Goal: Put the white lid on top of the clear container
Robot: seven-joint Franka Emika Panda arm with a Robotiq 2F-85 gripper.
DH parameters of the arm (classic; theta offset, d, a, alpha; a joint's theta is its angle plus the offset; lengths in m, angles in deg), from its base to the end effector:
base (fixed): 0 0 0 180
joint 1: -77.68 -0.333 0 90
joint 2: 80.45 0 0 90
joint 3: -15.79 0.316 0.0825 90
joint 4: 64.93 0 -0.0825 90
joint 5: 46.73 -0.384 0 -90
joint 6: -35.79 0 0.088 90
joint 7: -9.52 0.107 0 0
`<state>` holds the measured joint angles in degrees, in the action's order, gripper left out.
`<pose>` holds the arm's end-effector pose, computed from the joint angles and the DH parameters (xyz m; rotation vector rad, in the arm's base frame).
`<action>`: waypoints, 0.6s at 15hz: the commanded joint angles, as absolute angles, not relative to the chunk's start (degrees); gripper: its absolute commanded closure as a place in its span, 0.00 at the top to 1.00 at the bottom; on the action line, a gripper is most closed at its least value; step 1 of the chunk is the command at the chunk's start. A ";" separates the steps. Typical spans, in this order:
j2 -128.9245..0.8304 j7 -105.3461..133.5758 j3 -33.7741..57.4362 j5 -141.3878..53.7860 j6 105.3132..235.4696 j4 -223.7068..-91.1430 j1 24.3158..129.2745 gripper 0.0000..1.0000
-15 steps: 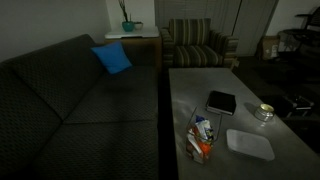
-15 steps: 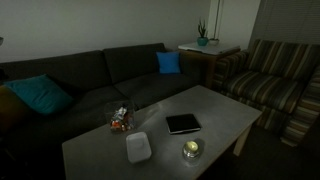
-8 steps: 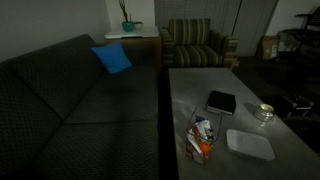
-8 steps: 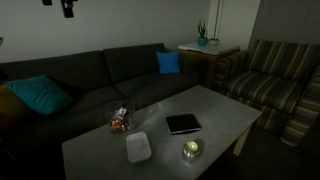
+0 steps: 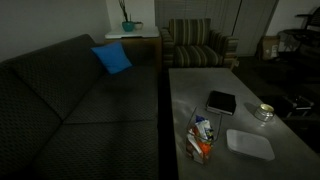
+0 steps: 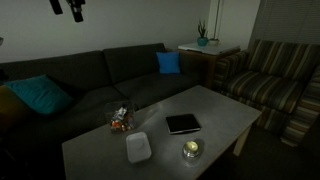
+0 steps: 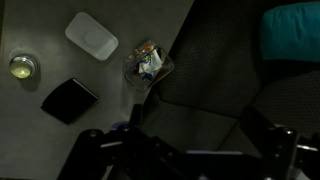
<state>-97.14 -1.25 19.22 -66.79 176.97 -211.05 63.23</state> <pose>0.4239 0.1361 0.3921 -2.8657 -0.3572 -0.2761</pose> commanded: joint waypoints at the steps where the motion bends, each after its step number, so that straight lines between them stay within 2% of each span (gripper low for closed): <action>1: -93.88 0.24 20.90 -65.54 186.63 -214.49 64.26 1.00; 7: -85.16 20.89 25.89 -44.98 201.07 -220.83 71.02 1.00; 8: -83.26 22.88 25.58 -44.12 202.34 -221.10 71.24 1.00; 9: -86.99 19.46 24.73 -46.90 198.81 -220.60 69.31 1.00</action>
